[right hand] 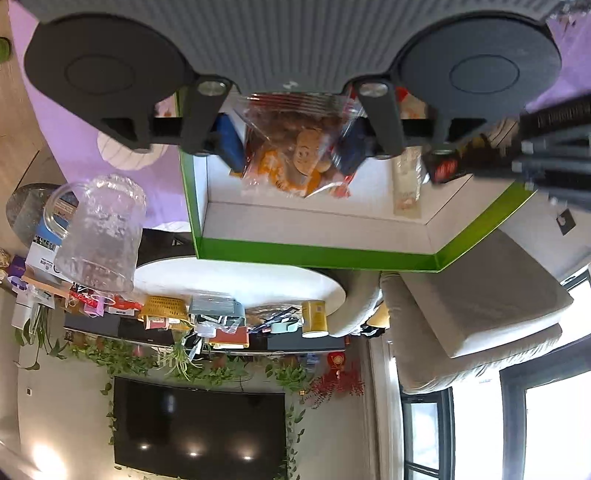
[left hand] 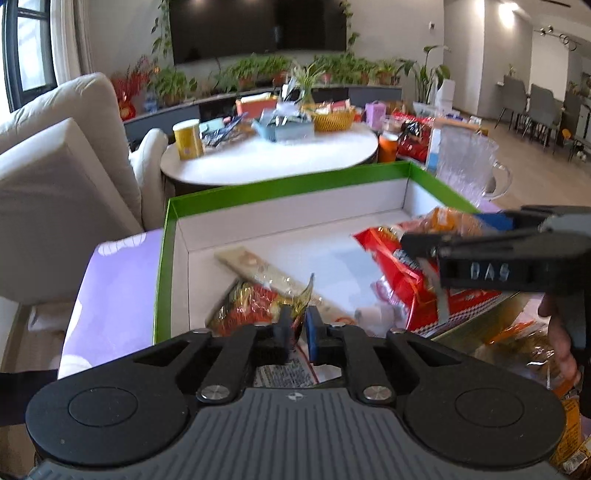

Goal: Organize snacks
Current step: 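Drop the cracker bag into the green box with the right gripper while the left drops its packet, then grasp a tan bread packet with the left gripper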

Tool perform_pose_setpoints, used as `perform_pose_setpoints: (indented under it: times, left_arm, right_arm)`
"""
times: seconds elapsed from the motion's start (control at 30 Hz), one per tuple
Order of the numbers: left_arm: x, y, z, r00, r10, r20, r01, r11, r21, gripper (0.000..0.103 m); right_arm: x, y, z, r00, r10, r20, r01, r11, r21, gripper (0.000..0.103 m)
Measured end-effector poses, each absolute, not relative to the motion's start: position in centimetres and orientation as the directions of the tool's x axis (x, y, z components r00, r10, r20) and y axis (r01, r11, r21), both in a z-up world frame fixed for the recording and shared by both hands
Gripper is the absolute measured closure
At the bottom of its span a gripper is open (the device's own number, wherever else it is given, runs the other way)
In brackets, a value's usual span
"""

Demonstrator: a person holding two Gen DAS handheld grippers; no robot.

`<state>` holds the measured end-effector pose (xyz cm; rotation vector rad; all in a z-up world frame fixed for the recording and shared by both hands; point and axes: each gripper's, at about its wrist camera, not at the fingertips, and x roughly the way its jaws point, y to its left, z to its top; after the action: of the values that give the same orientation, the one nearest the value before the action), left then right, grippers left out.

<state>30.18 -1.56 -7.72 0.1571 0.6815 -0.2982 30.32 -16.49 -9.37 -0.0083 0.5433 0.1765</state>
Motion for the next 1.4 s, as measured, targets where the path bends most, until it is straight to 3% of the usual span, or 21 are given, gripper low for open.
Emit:
perform_pose_setpoints:
  times: [0.23,0.33,0.67,1.03,1.27,1.4]
  left_arm:
    - [28.6,-0.8,-6.2,0.797,-0.179,-0.576,0.285,0.954,0.098,0.064]
    - [27.3,-0.1,-5.0,0.812,-0.194,-0.550,0.286,0.954,0.086,0.058]
    - [20.7,2.7,-3.8,0.820,-0.193,-0.539,0.276,0.958,0.078,0.057]
    - [16.8,6.8,-7.4,0.745,-0.189,-0.640,0.216,0.976,-0.037,0.057]
    - [13.9,6.8,-9.6,0.635,-0.342,-0.693,0.305,0.935,-0.181,0.057]
    - [11.5,6.4,-10.4,0.589,-0.386,-0.710,0.365,0.911,-0.192,0.057]
  right_arm:
    - [28.0,-16.8,-8.8,0.857,0.133,-0.498,-0.152,0.988,0.001,0.025]
    - [26.3,-17.1,-8.3,0.866,0.146,-0.479,-0.179,0.983,-0.026,0.025]
    - [19.9,-18.2,-7.1,0.866,0.156,-0.474,-0.187,0.982,-0.019,0.025]
    - [13.6,-18.3,-8.1,0.840,0.173,-0.515,-0.200,0.980,0.004,0.025]
    - [11.6,-18.6,-10.2,0.781,0.188,-0.595,-0.156,0.982,0.105,0.025]
    - [11.9,-18.0,-11.1,0.745,0.209,-0.633,-0.154,0.978,0.142,0.025]
